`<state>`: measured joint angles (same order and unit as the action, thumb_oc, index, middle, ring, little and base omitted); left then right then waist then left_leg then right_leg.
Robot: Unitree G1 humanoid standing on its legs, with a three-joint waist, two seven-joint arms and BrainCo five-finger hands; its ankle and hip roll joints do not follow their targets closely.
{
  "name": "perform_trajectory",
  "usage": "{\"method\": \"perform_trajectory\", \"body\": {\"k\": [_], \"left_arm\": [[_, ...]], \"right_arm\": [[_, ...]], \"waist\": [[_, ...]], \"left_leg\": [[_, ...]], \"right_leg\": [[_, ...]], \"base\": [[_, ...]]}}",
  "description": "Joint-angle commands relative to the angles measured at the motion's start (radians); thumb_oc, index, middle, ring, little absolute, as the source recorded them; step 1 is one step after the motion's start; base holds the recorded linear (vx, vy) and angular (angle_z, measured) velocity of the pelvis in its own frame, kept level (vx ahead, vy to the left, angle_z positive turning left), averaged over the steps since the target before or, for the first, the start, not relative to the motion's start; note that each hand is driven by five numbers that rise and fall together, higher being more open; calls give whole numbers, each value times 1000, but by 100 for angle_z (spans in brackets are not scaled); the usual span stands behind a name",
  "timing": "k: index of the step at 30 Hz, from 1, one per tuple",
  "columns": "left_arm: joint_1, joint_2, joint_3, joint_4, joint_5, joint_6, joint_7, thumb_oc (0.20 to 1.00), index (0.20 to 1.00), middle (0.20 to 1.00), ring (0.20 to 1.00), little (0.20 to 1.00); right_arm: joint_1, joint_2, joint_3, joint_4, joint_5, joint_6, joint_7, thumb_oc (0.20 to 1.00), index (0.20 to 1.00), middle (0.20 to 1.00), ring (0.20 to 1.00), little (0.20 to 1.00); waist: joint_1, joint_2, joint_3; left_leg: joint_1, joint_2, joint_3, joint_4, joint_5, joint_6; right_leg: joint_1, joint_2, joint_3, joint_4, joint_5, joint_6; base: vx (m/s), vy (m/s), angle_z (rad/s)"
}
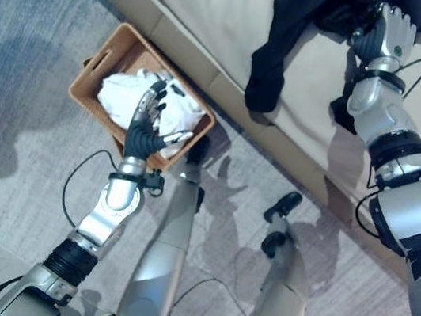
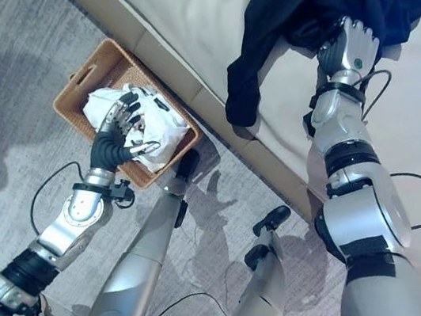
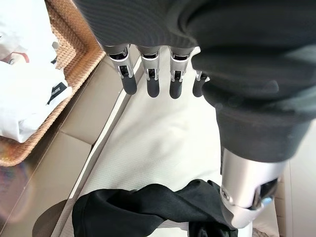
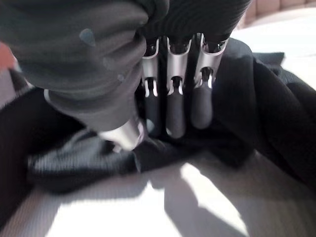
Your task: Pick up clothes into the bucket
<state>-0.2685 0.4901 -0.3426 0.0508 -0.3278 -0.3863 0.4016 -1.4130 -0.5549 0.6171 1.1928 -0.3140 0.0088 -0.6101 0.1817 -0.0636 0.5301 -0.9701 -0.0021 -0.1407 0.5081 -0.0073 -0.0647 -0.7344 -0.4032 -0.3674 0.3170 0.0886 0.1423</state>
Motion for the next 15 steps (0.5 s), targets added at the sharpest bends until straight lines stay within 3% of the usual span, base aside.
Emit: {"method": "perform_trajectory", "body": {"k": [1, 7, 15], "left_arm": [[-8, -7, -3, -101, 34, -63, 19, 1000, 1000, 1000, 1000, 1000], [-18, -6, -2, -89, 52, -72, 38, 1000, 1000, 1000, 1000, 1000], [-22, -6, -11, -86, 44, -82, 38, 1000, 1000, 1000, 1000, 1000]], "right_arm": [[-79, -113, 38, -1, -28, 17, -71, 1000, 1000, 1000, 1000, 1000], [-67, -158, -5, -85, -54, 32, -174, 1000, 1000, 1000, 1000, 1000], [-99, -170, 10, -57, -28, 23, -164, 1000, 1000, 1000, 1000, 1000]], "waist": [[17, 43, -10], [18, 45, -10], [25, 46, -10]], "left_leg": [[-5, 5, 54, -33, -24, 8], [-8, -3, 52, -20, -33, 11], [-29, -5, 53, -6, -37, 15]], "right_leg": [[82, -42, 23, 109, -89, 78], [87, -47, 21, 113, -90, 80], [63, -52, 26, 128, -96, 78]], "base": [[31, 17, 2], [0, 0, 0], [0, 0, 0]]}}
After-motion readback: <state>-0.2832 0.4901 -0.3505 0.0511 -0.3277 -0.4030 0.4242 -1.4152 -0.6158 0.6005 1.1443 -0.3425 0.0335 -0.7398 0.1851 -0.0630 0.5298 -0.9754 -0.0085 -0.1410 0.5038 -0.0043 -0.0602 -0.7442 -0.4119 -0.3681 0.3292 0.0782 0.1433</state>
